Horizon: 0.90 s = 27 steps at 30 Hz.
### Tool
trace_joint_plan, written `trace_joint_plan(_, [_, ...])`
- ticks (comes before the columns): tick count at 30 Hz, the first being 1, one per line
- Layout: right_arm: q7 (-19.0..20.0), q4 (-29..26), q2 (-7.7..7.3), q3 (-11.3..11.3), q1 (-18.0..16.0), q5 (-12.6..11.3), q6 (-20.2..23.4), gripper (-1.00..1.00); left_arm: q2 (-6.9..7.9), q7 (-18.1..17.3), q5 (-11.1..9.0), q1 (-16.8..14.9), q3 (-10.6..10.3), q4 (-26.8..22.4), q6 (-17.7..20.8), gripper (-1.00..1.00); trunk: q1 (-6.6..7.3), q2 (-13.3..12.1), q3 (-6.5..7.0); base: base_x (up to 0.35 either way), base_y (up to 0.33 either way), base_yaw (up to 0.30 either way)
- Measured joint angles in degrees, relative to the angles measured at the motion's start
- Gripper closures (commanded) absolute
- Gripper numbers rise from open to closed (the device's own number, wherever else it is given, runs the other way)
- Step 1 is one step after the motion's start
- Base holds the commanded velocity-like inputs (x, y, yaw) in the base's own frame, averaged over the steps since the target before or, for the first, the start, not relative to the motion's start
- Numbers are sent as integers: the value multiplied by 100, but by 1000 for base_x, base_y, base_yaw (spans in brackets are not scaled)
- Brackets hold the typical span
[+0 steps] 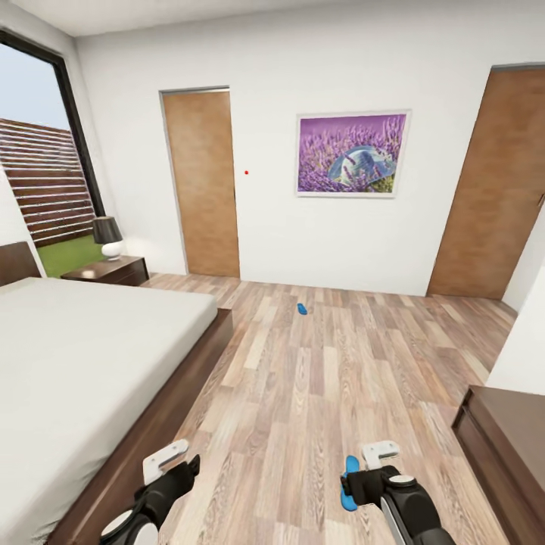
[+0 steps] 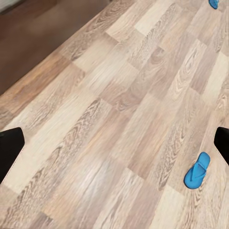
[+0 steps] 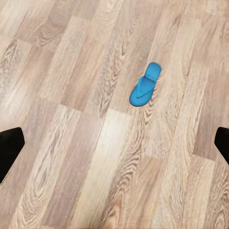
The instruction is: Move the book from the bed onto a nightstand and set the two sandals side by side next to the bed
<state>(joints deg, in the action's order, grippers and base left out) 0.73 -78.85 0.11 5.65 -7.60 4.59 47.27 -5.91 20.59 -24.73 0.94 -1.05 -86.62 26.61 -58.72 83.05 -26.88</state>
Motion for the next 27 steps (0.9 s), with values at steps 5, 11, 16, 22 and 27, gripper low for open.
trace_joint_plan(5, [11, -335, -17, -9, 102, -6, 100, -100, 0, 164, 24, 104, -295, -263, -13, -100, 0, 0, 0, 0, 0, 296])
trace_joint_plan(11, [17, -604, -27, -52, 154, -24, 240, -100, 26, 507, 40, 163, -673, -394, -34, -100, 0, 0, 0, 0, 0, 296])
trace_joint_plan(16, [20, -768, -51, -95, 177, -36, 361, -100, 31, 827, 39, 189, -948, -461, -51, -100, 0, 0, 0, 0, 0, 296])
trace_joint_plan(22, [23, -888, -120, -115, 189, -47, 424, -100, 17, 998, 32, 196, -1097, -495, -60, -100, 0, 0, 0, 0, 0, 296])
trace_joint_plan(27, [61, -996, -187, -122, 197, -52, 456, -100, 5, 1084, 23, 197, -1176, -514, -64, -100, 0, 0, 0, 0, 0, 296])
